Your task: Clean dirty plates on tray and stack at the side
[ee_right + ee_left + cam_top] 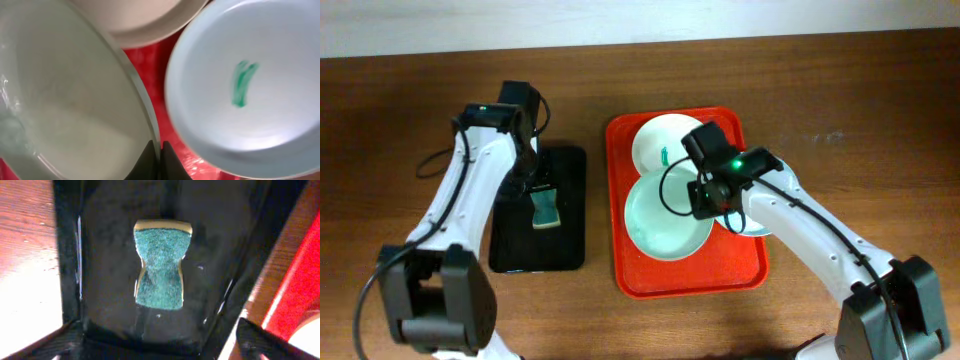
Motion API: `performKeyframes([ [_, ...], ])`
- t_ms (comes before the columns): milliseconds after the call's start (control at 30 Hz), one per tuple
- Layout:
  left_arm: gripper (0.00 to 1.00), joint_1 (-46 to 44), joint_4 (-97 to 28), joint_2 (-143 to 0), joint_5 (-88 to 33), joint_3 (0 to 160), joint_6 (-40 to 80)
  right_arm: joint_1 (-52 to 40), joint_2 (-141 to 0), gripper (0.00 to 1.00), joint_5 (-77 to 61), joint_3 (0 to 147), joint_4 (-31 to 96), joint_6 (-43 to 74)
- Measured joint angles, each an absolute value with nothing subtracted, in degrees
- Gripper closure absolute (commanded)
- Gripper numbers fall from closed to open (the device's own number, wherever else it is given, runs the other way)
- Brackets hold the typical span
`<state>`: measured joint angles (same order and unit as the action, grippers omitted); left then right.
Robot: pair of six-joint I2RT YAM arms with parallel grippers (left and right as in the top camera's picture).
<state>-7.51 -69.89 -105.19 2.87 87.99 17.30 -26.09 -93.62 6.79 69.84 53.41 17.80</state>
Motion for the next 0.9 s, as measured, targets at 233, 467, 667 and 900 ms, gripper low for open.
performKeyframes([
  [233, 0.01, -4.75, -70.52, -98.41, 2.87, 87.99, 17.3, -27.27, -93.43, 0.96, 14.59, 75.16, 59.4, 17.96],
  [467, 0.01, -2.74, -73.12, -96.9, 3.92, 88.09, 17.3, -34.72, -92.79, 0.96, 21.39, 75.66, 61.73, 18.63],
  [667, 0.01, -0.45, -74.24, -96.9, 5.45, 88.09, 18.57, -36.53, -92.79, 0.96, 22.13, 77.58, 61.34, 18.7],
  [900, 0.01, 11.77, -74.3, -96.9, 2.72, 88.09, 22.72, -39.7, -92.62, 0.96, 22.26, 86.7, 57.3, 15.79],
])
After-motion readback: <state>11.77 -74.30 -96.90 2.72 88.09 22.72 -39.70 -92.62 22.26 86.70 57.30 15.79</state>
